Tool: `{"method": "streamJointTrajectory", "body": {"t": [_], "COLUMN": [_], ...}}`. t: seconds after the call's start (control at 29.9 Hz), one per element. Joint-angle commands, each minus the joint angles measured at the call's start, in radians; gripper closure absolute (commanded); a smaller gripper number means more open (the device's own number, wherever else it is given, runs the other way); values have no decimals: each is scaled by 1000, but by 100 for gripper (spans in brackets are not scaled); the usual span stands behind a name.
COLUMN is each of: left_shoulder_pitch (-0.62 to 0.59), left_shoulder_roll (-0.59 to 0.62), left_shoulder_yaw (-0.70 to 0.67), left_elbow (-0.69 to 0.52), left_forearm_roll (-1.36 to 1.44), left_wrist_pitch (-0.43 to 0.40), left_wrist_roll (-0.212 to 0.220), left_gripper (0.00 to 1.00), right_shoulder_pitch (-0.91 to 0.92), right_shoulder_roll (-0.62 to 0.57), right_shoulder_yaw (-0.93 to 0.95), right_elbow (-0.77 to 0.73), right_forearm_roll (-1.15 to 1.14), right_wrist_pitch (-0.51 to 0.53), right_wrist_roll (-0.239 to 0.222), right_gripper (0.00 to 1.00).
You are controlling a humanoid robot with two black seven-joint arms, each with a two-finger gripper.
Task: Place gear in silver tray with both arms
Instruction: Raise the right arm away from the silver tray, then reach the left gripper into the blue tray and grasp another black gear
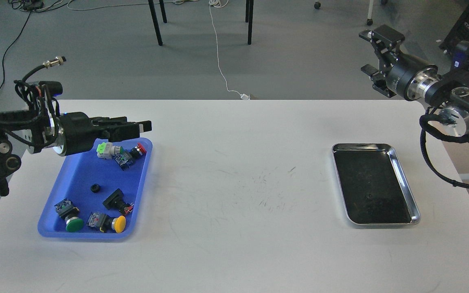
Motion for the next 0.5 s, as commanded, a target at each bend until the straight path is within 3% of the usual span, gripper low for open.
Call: {"method": "streamJointTrajectory", "body": {"t": [0.0,0.13,0.47], "left_shoulder_pitch": [56,101,135], "left_shoulder_roll": [29,20,-37], "left_shoulder_yaw": [68,115,136], "left_elbow": [8,43,239], "left_forearm_roll": [185,296,291], "left_wrist_pitch": [158,240,241], "left_wrist_roll": [-3,-2,-3], "left_gripper": [3,7,26], "right_shoulder_pitch": [-122,-255,-279], "right_shoulder_roll": [49,126,122], "right_shoulder_yaw": [198,364,326], "right_elbow": [3,4,7], "right_forearm_roll": [154,174,171], "right_wrist_pitch": [1,6,10], "right_wrist_roll": [8,8,8], "right_gripper": [3,3,3]}}
